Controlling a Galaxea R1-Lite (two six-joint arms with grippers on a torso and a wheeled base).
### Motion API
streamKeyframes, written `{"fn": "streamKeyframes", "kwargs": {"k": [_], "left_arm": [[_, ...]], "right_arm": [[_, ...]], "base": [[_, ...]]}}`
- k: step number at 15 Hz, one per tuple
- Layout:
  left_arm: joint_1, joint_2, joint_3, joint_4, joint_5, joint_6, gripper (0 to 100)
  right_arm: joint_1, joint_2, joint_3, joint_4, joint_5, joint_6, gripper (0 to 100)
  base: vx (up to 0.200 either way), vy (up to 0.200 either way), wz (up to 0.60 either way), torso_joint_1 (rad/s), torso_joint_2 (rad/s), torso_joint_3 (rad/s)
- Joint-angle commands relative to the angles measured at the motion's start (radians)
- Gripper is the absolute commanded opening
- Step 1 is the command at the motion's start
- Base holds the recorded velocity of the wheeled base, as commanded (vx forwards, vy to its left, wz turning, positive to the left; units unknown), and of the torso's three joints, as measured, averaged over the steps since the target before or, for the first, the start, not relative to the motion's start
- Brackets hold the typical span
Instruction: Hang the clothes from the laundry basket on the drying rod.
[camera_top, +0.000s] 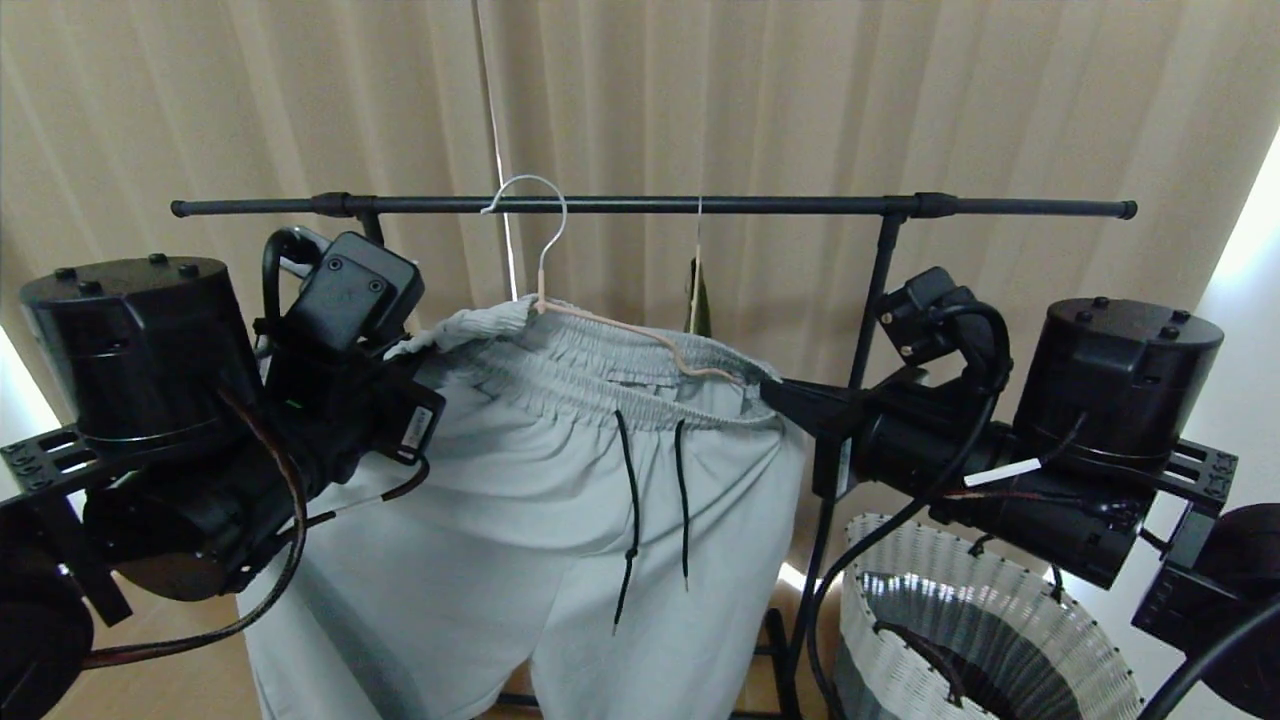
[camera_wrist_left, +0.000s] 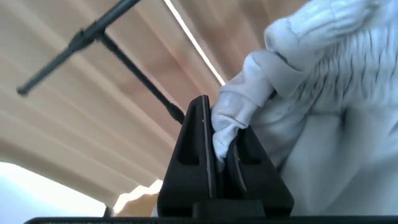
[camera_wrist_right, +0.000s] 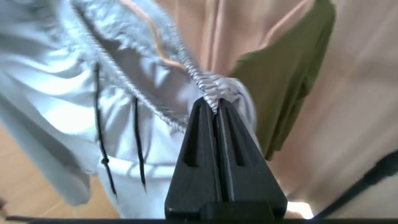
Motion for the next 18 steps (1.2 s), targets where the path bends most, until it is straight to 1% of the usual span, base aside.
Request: {"fn": "streamKeyframes", "kwargs": {"k": [1, 2, 3, 6, 8, 10, 11, 13, 14, 16, 17, 18], "left_arm": [[-0.005, 0.014, -0.011, -0.001, 0.008, -0.02, 0], [-0.003, 0.018, -0.014, -0.001, 0.008, -0.034, 0], [-0.005, 0.018, -0.016, -0.001, 0.008, -0.044, 0], [-0.005, 0.017, -0.016, -0.001, 0.006, -0.049, 0], [-0.005, 0.021, -0.022, -0.004, 0.0, -0.054, 0], [0.0, 0.043, -0.039, -0.023, 0.0, -0.06, 0], [0.003, 0.075, -0.052, -0.059, 0.002, -0.058, 0], [-0.009, 0.092, -0.049, -0.084, -0.001, -0.058, 0], [-0.029, 0.093, -0.048, -0.09, -0.003, -0.06, 0], [-0.055, 0.09, -0.049, -0.092, -0.006, -0.055, 0], [-0.074, 0.09, -0.049, -0.101, -0.006, -0.055, 0], [-0.088, 0.09, -0.049, -0.107, -0.023, -0.054, 0]], "right_arm": [[0.033, 0.003, 0.007, 0.001, 0.004, 0.003, 0], [0.041, 0.003, 0.015, 0.001, 0.002, 0.003, 0], [0.044, 0.002, 0.022, 0.001, 0.004, 0.003, 100], [0.044, -0.007, 0.019, -0.002, 0.001, 0.001, 100], [0.042, -0.03, 0.055, -0.002, -0.006, -0.001, 100], [0.038, -0.059, 0.084, -0.003, -0.001, -0.004, 100], [0.032, -0.078, 0.075, -0.022, 0.001, -0.019, 100], [0.007, -0.075, 0.065, -0.071, 0.002, -0.082, 100], [-0.013, -0.069, 0.061, -0.086, 0.007, -0.14, 100], [-0.033, -0.058, 0.033, -0.083, 0.039, -0.209, 100], [-0.033, -0.044, 0.006, -0.078, 0.042, -0.232, 100], [-0.034, -0.027, -0.027, -0.075, 0.042, -0.252, 100]], "base": [[0.0, 0.0, 0.0, 0.0, 0.0, 0.0], [0.0, 0.0, 0.0, 0.0, 0.0, 0.0], [0.0, 0.0, 0.0, 0.0, 0.0, 0.0], [0.0, 0.0, 0.0, 0.0, 0.0, 0.0], [0.0, 0.0, 0.0, 0.0, 0.0, 0.0], [0.0, 0.0, 0.0, 0.0, 0.0, 0.0], [0.0, 0.0, 0.0, 0.0, 0.0, 0.0], [0.0, 0.0, 0.0, 0.0, 0.0, 0.0], [0.0, 0.0, 0.0, 0.0, 0.0, 0.0], [0.0, 0.0, 0.0, 0.0, 0.0, 0.0], [0.0, 0.0, 0.0, 0.0, 0.0, 0.0], [0.0, 0.0, 0.0, 0.0, 0.0, 0.0]]}}
